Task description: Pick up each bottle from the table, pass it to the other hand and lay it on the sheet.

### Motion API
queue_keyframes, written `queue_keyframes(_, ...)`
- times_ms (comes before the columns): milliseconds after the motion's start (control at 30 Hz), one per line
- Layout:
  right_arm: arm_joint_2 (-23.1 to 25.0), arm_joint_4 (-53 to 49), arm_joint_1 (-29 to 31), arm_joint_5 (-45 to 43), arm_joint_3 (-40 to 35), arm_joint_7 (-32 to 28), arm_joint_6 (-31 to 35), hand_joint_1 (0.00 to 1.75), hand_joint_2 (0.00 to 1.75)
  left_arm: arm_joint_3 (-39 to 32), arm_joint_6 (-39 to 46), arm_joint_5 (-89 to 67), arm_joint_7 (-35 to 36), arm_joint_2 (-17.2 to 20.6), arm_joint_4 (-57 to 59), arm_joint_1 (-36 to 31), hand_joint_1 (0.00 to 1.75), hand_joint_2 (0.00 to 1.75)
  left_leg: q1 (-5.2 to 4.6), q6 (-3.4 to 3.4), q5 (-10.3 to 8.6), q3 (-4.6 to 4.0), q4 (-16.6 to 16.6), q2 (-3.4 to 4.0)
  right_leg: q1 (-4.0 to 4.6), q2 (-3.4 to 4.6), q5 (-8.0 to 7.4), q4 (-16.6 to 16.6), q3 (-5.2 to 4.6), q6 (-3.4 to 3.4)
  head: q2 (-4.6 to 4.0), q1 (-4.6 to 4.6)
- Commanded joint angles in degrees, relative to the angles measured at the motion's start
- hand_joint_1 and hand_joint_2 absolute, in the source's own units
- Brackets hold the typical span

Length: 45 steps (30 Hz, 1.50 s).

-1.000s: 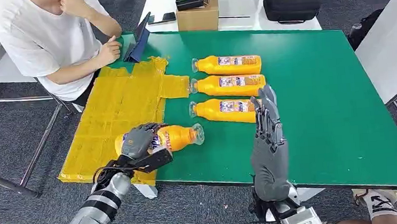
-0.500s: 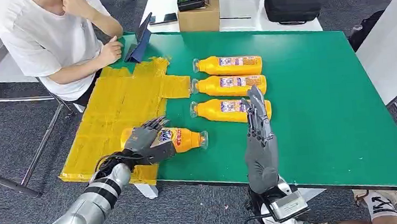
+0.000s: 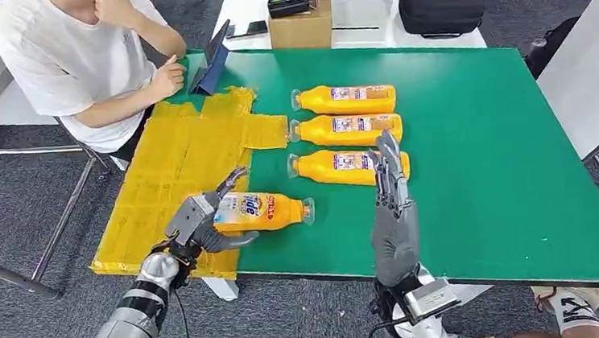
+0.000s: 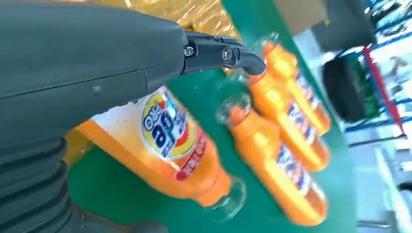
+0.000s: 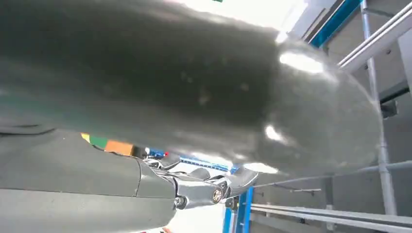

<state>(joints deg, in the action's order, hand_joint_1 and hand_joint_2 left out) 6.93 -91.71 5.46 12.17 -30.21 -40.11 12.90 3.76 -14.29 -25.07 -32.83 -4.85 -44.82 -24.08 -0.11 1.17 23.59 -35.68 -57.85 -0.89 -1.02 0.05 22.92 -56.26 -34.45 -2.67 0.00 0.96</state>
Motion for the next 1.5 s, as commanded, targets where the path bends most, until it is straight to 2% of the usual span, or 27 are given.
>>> queue_keyframes(33, -1.28, 3.36, 1.97, -0.17, 0.38, 0.11, 0.1, 0.0, 0.0, -3.94, -0.61, 0.22, 0.14, -0.69, -4.16, 1.29, 0.0, 1.75, 0.09, -0.1, 0.15, 0.2, 0.02, 0.16, 0.11, 0.08, 0.1, 0.06, 0.17, 0.14, 0.0, 0.0)
queue_keyframes(67, -1.28, 3.36, 1.97, -0.17, 0.38, 0.11, 0.1, 0.0, 0.0, -3.94, -0.61, 0.22, 0.14, -0.69, -4.16, 1.29, 0.0, 1.75, 0.08, -0.08, 0.1, 0.08, 0.02, 0.09, 0.1, 0.02, 0.07, 0.07, 0.05, 0.12, 0.0, 0.0)
queue_keyframes(133, -1.62, 2.48, 1.39, 0.42, 0.46, 0.11, 1.88, 0.0, 0.0, -7.17, -3.97, 10.92, 0.38, -3.45, -11.23, 3.52, 0.0, 1.75, 0.1, -0.08, 0.12, 0.01, -0.01, 0.1, 0.12, 0.03, 0.08, 0.06, 0.0, 0.12, 0.0, 0.0)
queue_keyframes(233, -3.37, 0.51, 0.95, 2.12, -0.49, 0.11, 6.78, 0.0, 0.0, -8.22, -4.36, 26.63, 5.32, -7.95, -21.91, 6.59, 0.0, 1.75, 0.12, -0.07, 0.21, -0.02, -0.08, 0.12, 0.15, 0.01, 0.15, 0.02, -0.03, 0.13, 0.0, 0.0)
queue_keyframes(267, -3.67, 0.8, 0.66, 2.28, 0.25, 0.11, 7.59, 0.0, 1.75, -7.59, -3.39, 32.41, 5.85, -9.25, -25.61, 7.96, 0.0, 1.75, 0.08, -0.04, 0.12, -0.24, -0.09, 0.02, 0.1, -0.08, 0.11, 0.0, -0.25, 0.07, 0.0, 0.02)
queue_keyframes(333, -2.99, 5.63, 0.05, 6.12, 4.27, 0.11, 6.99, 0.0, 1.75, -6.51, -2.03, 40.0, 6.78, -10.38, -31.14, 10.95, 0.0, 1.75, 0.1, -0.02, 0.14, -0.25, -0.07, -0.01, 0.11, -0.1, 0.12, 0.04, -0.23, 0.06, 0.0, 0.0)
queue_keyframes(367, -3.78, 9.2, 0.26, 11.36, 6.59, 5.21, 2.83, 0.0, 1.75, -5.23, 0.92, 42.53, 6.48, -9.76, -34.77, 13.56, 0.0, 1.75, 0.06, -0.01, 0.08, -0.28, 0.01, 0.03, 0.07, -0.03, 0.04, 0.1, -0.27, 0.04, 0.0, -0.02)
queue_keyframes(433, -3.98, 14.05, 0.54, 16.45, 10.6, 3.17, 5.06, 0.0, 1.75, -4.2, 3.23, 43.36, 5.32, -8.86, -37.85, 16.06, 0.0, 1.75, 0.11, -0.03, 0.23, 0.03, 0.03, 0.15, 0.13, 0.06, 0.13, 0.18, 0.05, 0.09, 0.0, 0.02)
queue_keyframes(467, -5.15, 16.93, 1.26, 18.36, 11.99, 4.78, 3.61, 0.0, 1.75, -4.02, 3.12, 44.21, 4.92, -8.53, -39.43, 17.54, 0.0, 1.75, 0.07, 0.0, 0.23, 0.01, 0.09, 0.25, 0.09, 0.16, 0.06, 0.23, 0.0, 0.08, 0.0, -0.02)
queue_keyframes(633, -9.65, 27.87, 5.61, 32.21, 16.63, 12.3, 8.15, 0.0, 1.75, -5.85, 3.02, 48.52, 3.81, -10.17, -44.15, 21.31, 0.0, 1.75, 0.07, 0.01, 0.22, -0.04, 0.07, 0.07, 0.1, -0.01, 0.09, 0.26, -0.01, 0.08, 0.0, 0.0)
queue_keyframes(767, -11.82, 32.76, 8.99, 36.91, 18.52, 14.14, 7.72, 0.0, 1.75, -4.99, 3.99, 48.96, 4.44, -9.79, -46.43, 22.71, 0.0, 1.75, 0.02, 0.04, 0.19, -0.24, 0.01, 0.15, 0.04, 0.1, 0.04, 0.16, -0.23, 0.03, -0.02, 0.0)
queue_keyframes(1000, -12.18, 35.12, 11.94, 40.06, 18.1, 14.84, 8.12, 0.0, 1.75, -2.27, 4.77, 45.73, 2.79, -9.12, -46.4, 22.49, 0.0, 1.75, 0.02, 0.0, 0.23, -0.18, -0.04, 0.09, 0.07, 0.02, 0.1, 0.12, -0.16, 0.08, 0.0, 0.0)
queue_keyframes(1233, -12.07, 46.37, 21.83, 44.51, 13.64, 17.52, 5.8, 0.0, 1.75, 0.17, 6.82, 41.52, 1.04, -8.82, -43.52, 19.65, 0.0, 1.75, 0.01, 0.0, 0.22, -0.13, -0.05, 0.28, 0.06, 0.18, 0.05, 0.1, -0.16, 0.08, 0.0, 0.02)
queue_keyframes(1333, -11.97, 49.16, 23.55, 44.95, 13.18, 17.52, 5.76, 0.0, 1.75, 0.35, 6.69, 41.64, 1.02, -8.82, -42.78, 19.09, 0.0, 1.75, -0.01, 0.03, 0.12, -0.3, -0.01, 0.12, 0.03, 0.04, 0.01, 0.11, -0.3, 0.04, 0.0, 0.0)
queue_keyframes(1500, -10.0, 57.84, 28.14, 41.47, 14.44, 16.06, 3.54, 0.0, 1.75, 1.47, 6.46, 41.43, 1.26, -8.7, -40.76, 17.6, 0.0, 1.75, -0.01, 0.03, 0.13, -0.23, -0.01, 0.14, 0.03, 0.07, 0.01, 0.11, -0.24, 0.03, 0.0, 0.02)
